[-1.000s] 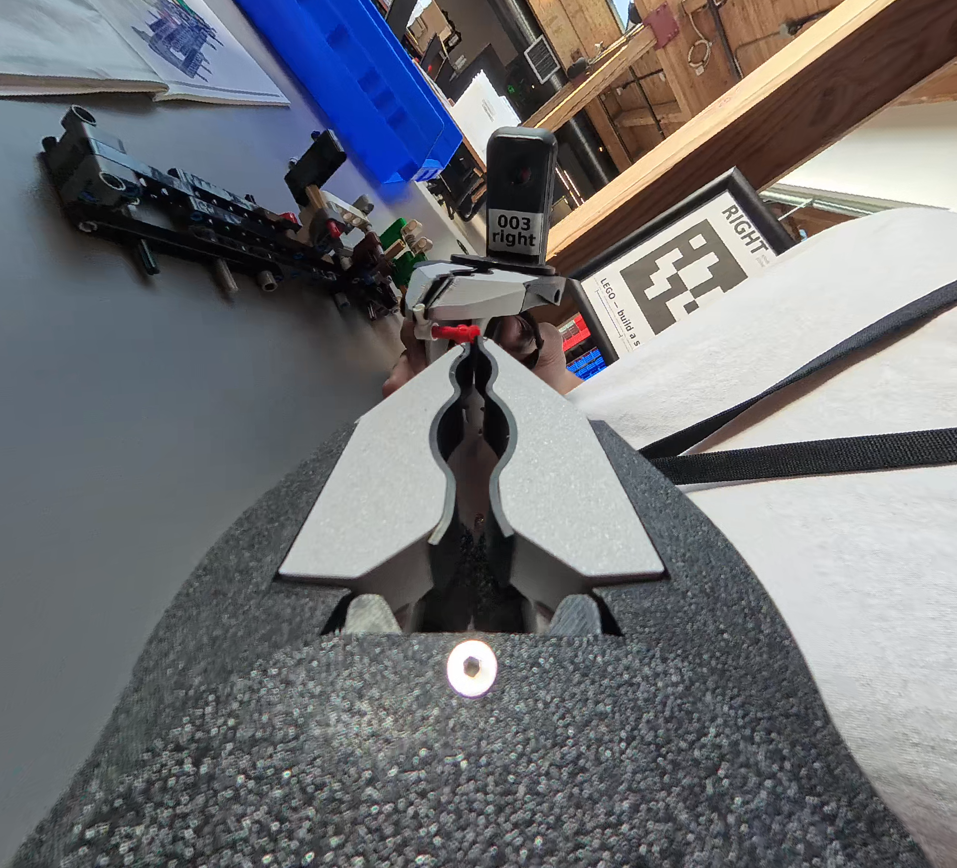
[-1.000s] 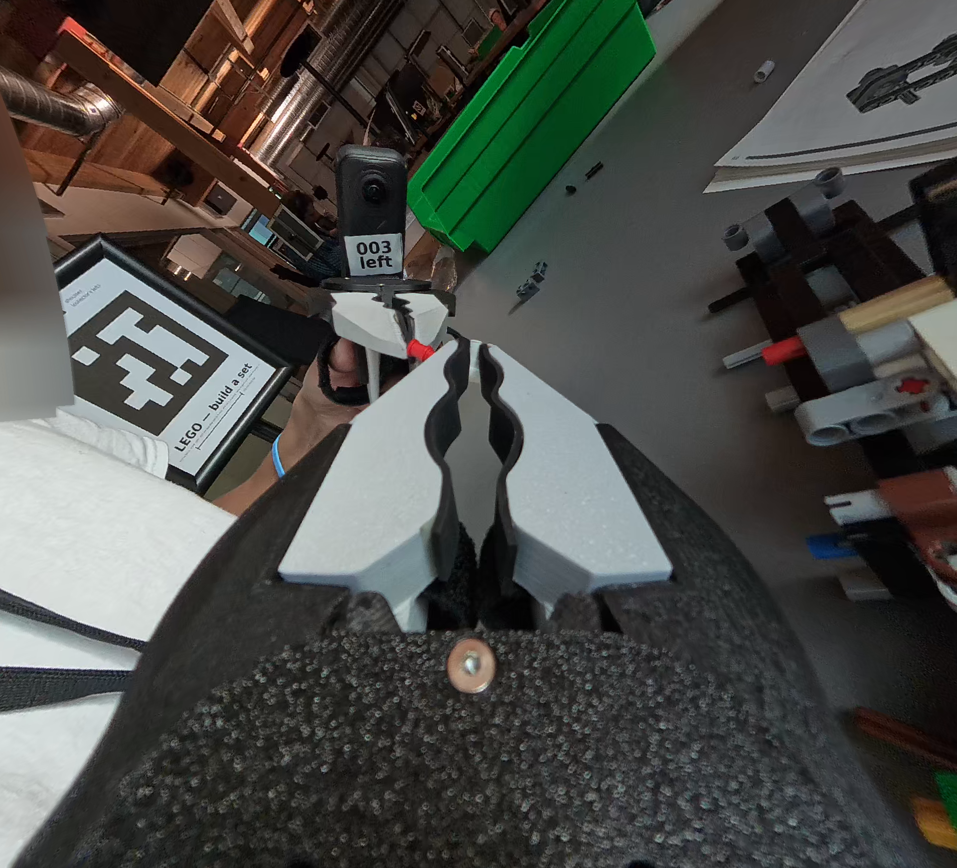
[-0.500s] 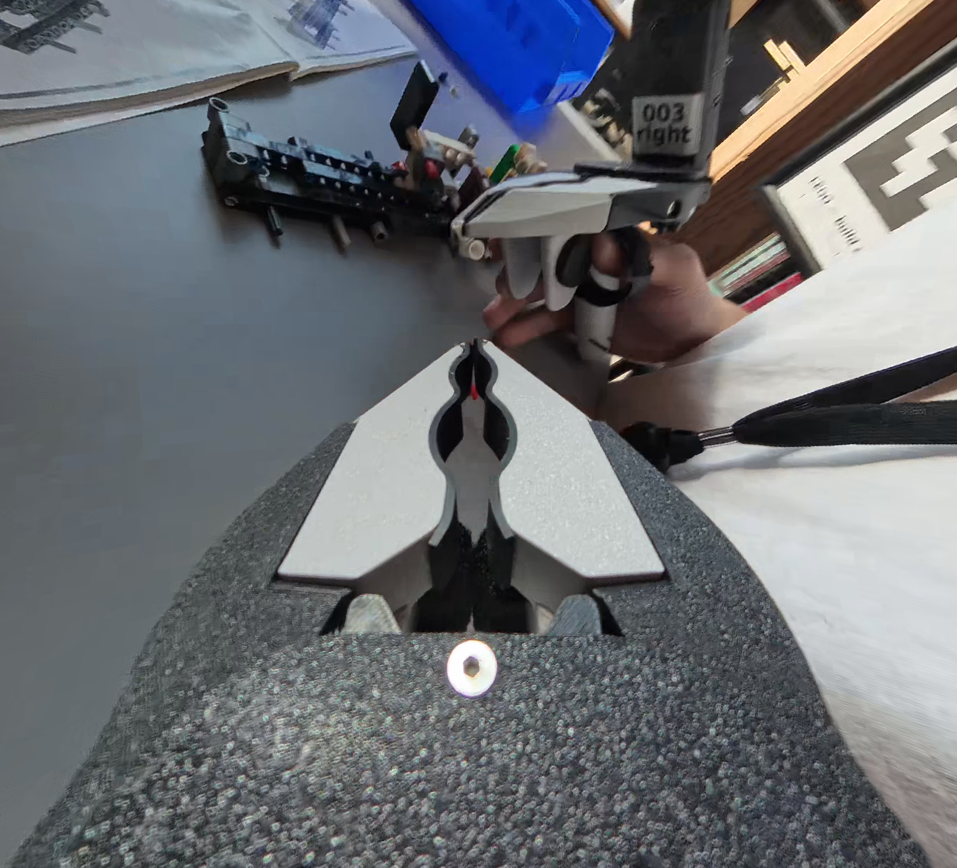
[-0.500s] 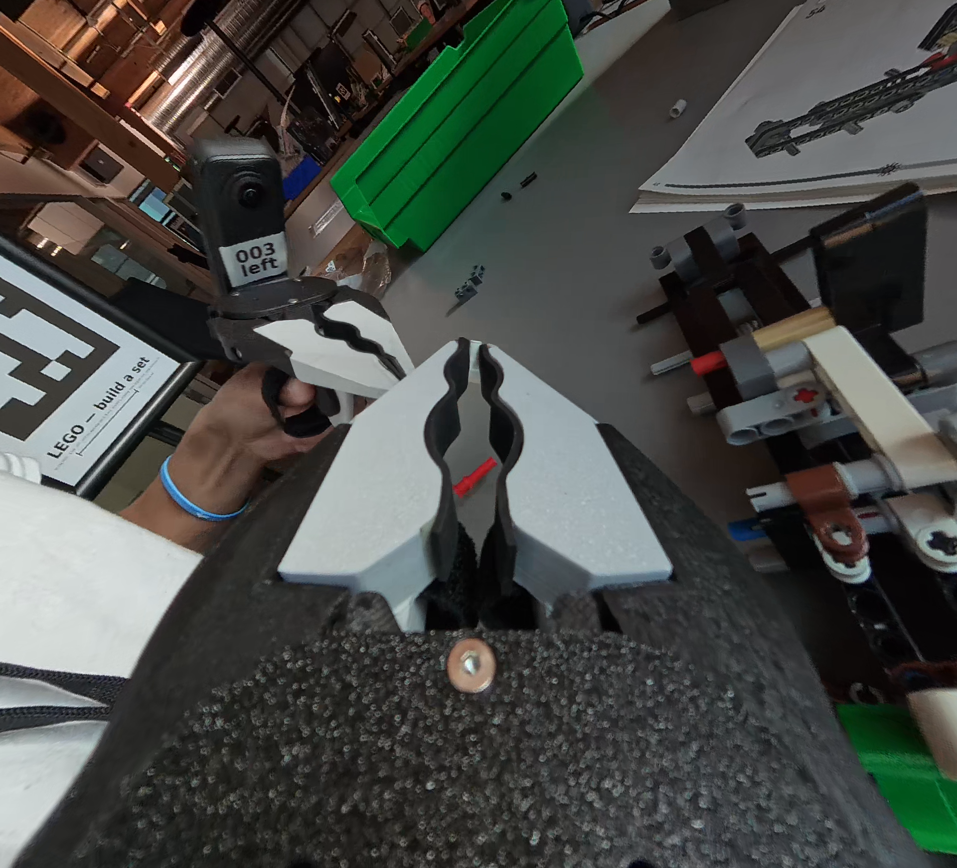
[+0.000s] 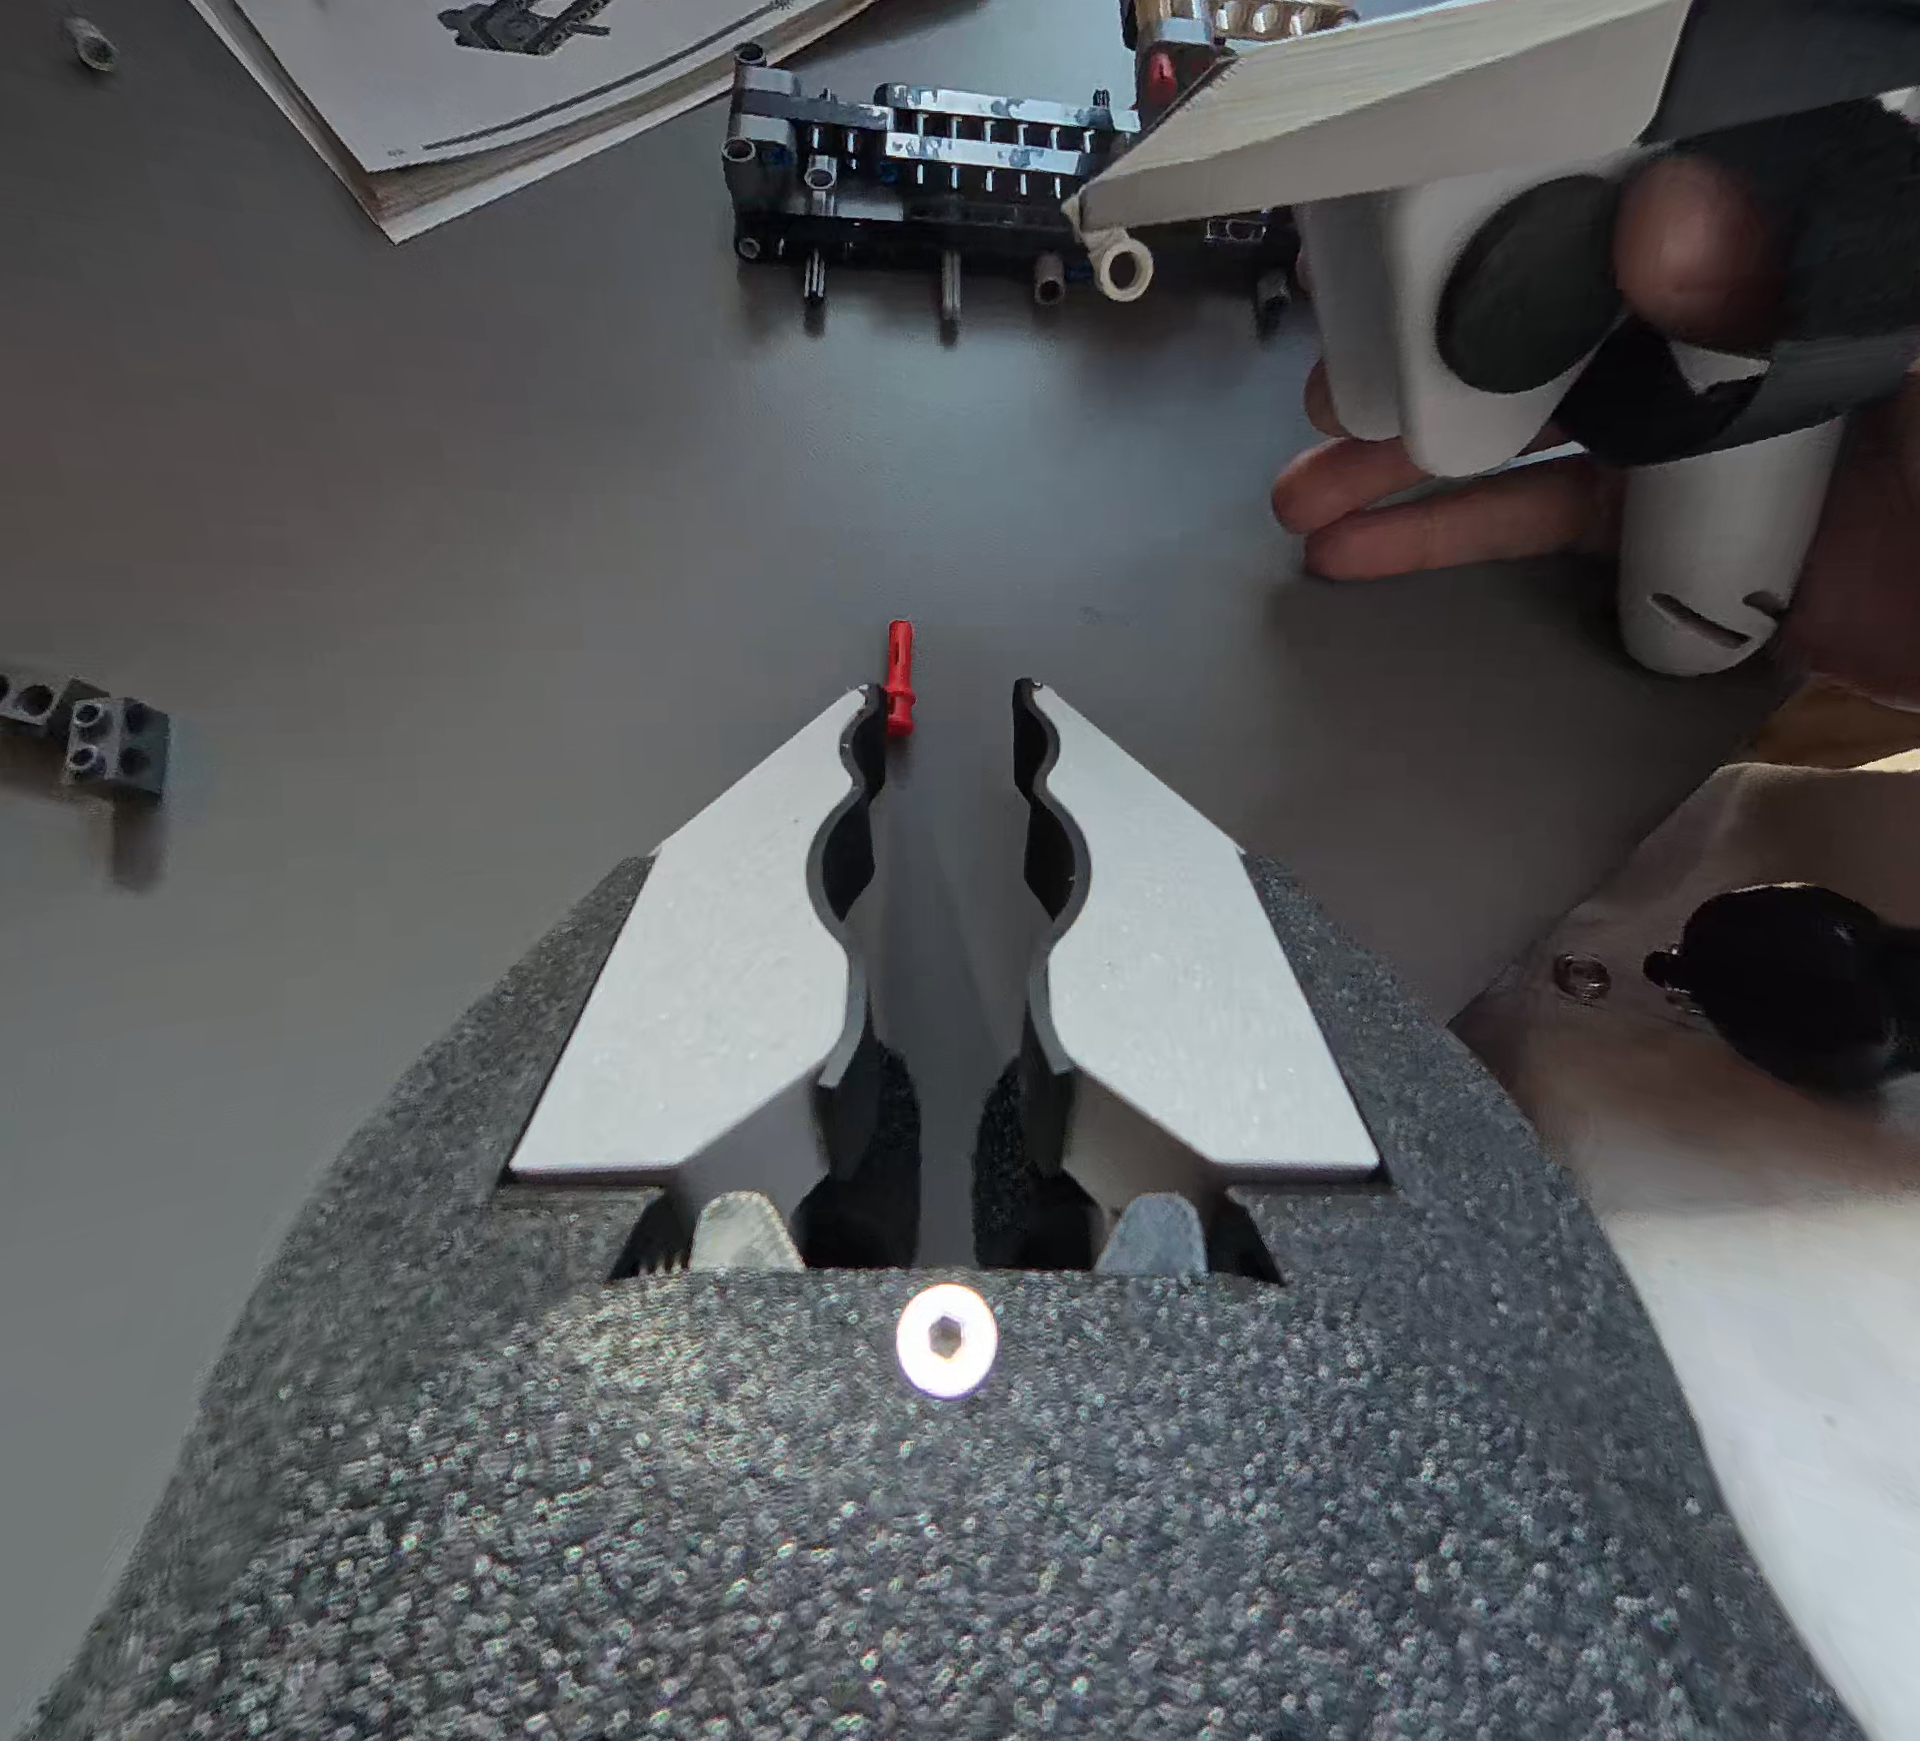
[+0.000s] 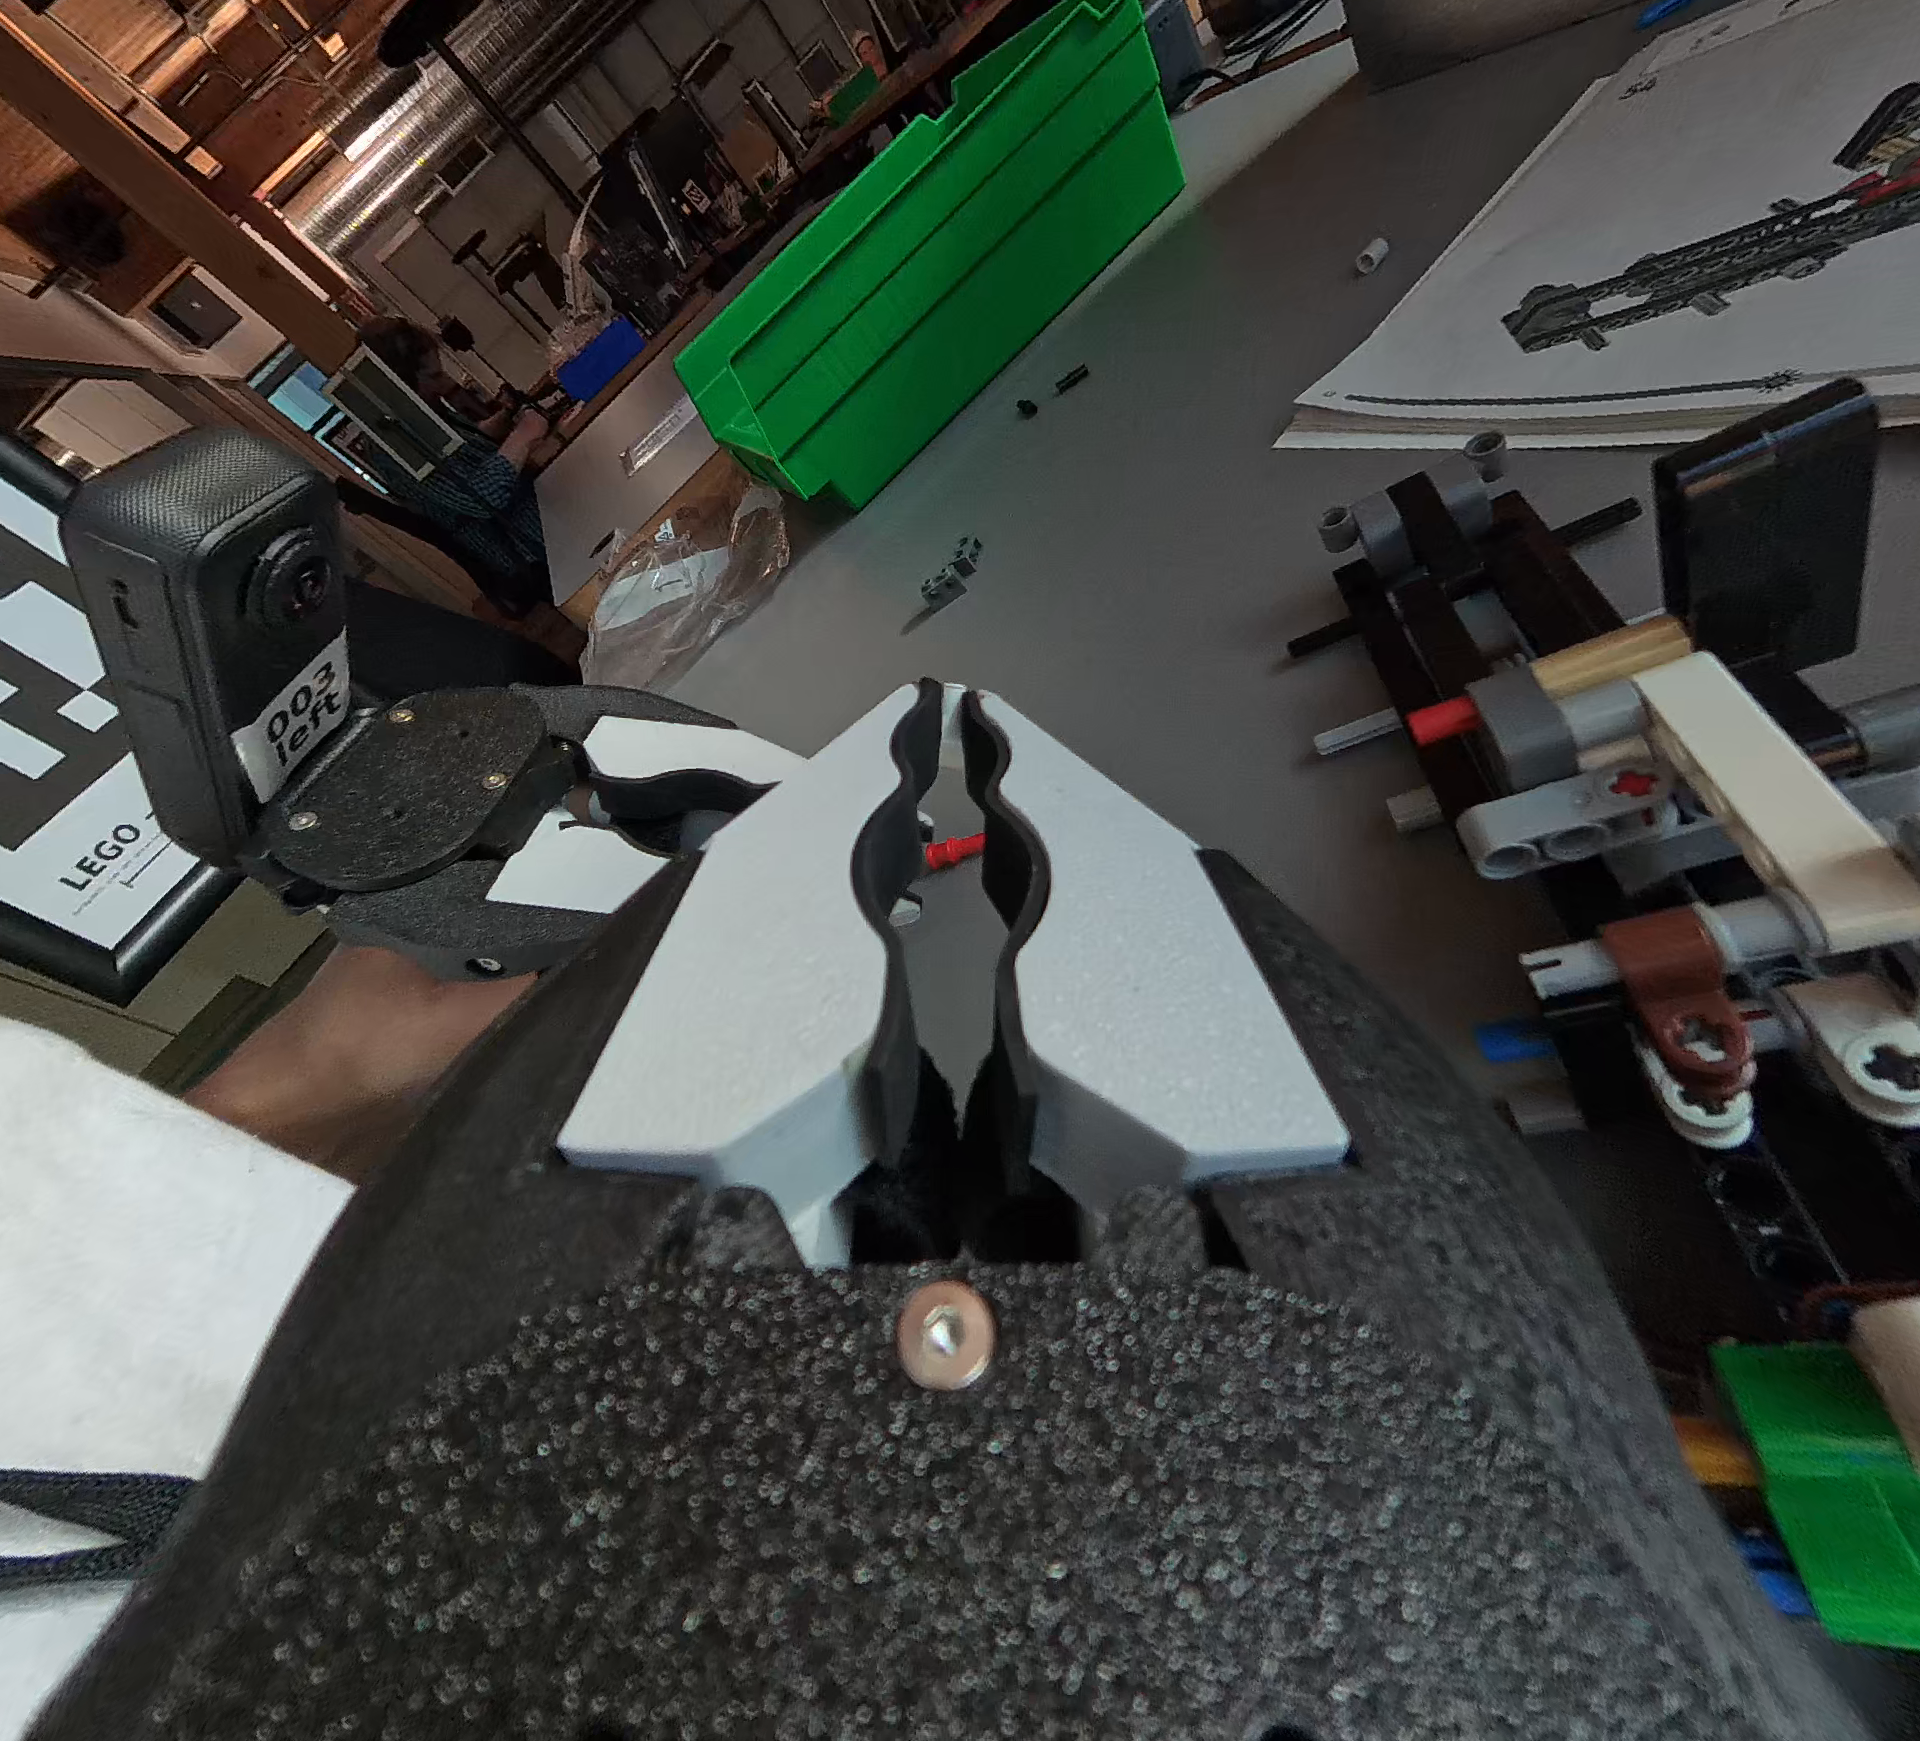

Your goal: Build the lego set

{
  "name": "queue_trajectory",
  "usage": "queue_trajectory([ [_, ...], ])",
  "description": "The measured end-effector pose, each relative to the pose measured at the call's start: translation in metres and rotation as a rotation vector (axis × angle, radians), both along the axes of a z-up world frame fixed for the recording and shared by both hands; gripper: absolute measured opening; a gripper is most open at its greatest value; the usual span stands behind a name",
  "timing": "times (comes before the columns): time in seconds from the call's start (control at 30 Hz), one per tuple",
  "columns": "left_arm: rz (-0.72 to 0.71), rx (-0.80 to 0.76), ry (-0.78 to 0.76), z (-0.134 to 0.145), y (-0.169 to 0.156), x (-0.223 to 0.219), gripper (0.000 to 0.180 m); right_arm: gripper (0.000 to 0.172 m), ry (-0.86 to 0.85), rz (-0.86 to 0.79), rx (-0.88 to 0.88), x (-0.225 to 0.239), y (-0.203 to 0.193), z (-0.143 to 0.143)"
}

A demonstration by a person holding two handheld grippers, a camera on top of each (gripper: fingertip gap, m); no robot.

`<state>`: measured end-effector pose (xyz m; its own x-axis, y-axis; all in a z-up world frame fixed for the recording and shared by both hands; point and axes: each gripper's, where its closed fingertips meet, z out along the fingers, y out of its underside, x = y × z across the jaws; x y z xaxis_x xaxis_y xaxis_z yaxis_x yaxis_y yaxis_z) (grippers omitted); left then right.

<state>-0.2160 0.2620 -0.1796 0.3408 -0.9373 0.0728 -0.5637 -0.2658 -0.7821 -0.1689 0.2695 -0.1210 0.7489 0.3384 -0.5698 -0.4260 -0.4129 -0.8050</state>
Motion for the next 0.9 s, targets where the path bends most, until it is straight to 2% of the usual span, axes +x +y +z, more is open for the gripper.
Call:
queue_trajectory([
  [0.17, -0.174, 0.14, 0.085, -0.002, 0.018, -0.006, 0.02, 0.003, 0.03, 0.033, 0.013, -0.002, -0.003, 0.003],
  [0.3, -0.244, 0.037, 0.083, -0.009, 0.024, -0.008, 0.02, 0.003, 0.04, 0.042, 0.018, -0.001, -0.004, 0.004],
  [0.37, -0.276, 0.036, 0.074, -0.009, 0.022, -0.006, 0.014, 0.003, 0.04, 0.038, 0.017, -0.001, -0.004, 0.003],
  [0.53, -0.305, 0.088, 0.089, -0.01, 0.029, -0.002, 0.005, 0.003, 0.033, 0.024, 0.007, 0.0, -0.002, 0.002],
  [0.77, -0.338, 0.12, 0.092, -0.01, 0.029, 0.0, 0.005, 0.003, -0.05, -0.01, 0.001, 0.001, 0.009, -0.001],
  [0.9, -0.36, 0.09, 0.014, 0.002, 0.025, 0.0, 0.0, 0.003, -0.158, -0.041, 0.001, 0.003, 0.02, -0.003],
])
